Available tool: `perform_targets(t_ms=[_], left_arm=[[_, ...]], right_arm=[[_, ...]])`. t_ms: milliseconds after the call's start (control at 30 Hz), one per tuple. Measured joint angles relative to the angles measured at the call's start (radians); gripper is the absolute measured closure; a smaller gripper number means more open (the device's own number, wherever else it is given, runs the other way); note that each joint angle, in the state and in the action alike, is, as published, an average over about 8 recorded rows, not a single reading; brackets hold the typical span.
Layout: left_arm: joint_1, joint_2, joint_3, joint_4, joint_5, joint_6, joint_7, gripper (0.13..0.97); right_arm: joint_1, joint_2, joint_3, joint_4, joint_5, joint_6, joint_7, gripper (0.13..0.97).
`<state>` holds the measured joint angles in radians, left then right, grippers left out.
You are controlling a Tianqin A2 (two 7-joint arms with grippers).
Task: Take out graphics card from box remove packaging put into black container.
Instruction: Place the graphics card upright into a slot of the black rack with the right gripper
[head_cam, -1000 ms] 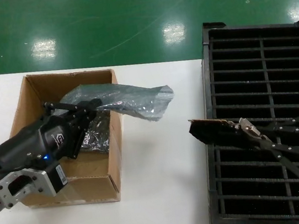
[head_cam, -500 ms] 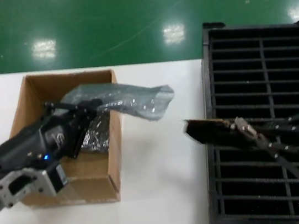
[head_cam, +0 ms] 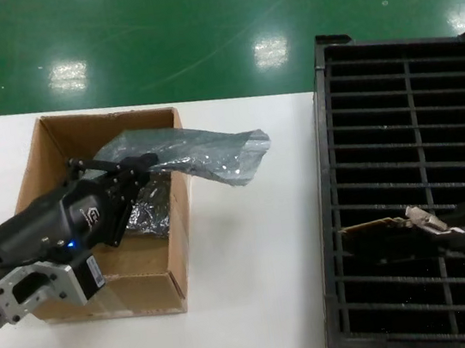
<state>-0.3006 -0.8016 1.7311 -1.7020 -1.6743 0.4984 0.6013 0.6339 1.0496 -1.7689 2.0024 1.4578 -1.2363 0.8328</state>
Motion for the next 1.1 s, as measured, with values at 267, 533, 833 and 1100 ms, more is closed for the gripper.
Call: perform_targets(t_ms=[267, 533, 833, 1100], left_arm=[[0.0, 0.0, 0.0, 0.0, 0.0, 0.0, 0.0, 0.957], [0.0, 0.0, 0.0, 0.0, 0.0, 0.0, 0.0, 0.957], [0.0, 0.0, 0.0, 0.0, 0.0, 0.0, 0.0, 0.957], [0.0, 0.0, 0.0, 0.0, 0.0, 0.0, 0.0, 0.957]], right_arm=[[0.197, -0.075, -0.129, -0.086, -0.078, -0.178, 0.005, 0.907], [0.288, -0.157, -0.225, -0.125, -0.194, -0.256, -0.005, 0.907], [0.343, -0.226, -0.292, -0.143, -0.333, -0.29, -0.01, 0.907], [0.37, -0.266, -0.319, -0.165, -0.38, -0.315, -0.009, 0.907]])
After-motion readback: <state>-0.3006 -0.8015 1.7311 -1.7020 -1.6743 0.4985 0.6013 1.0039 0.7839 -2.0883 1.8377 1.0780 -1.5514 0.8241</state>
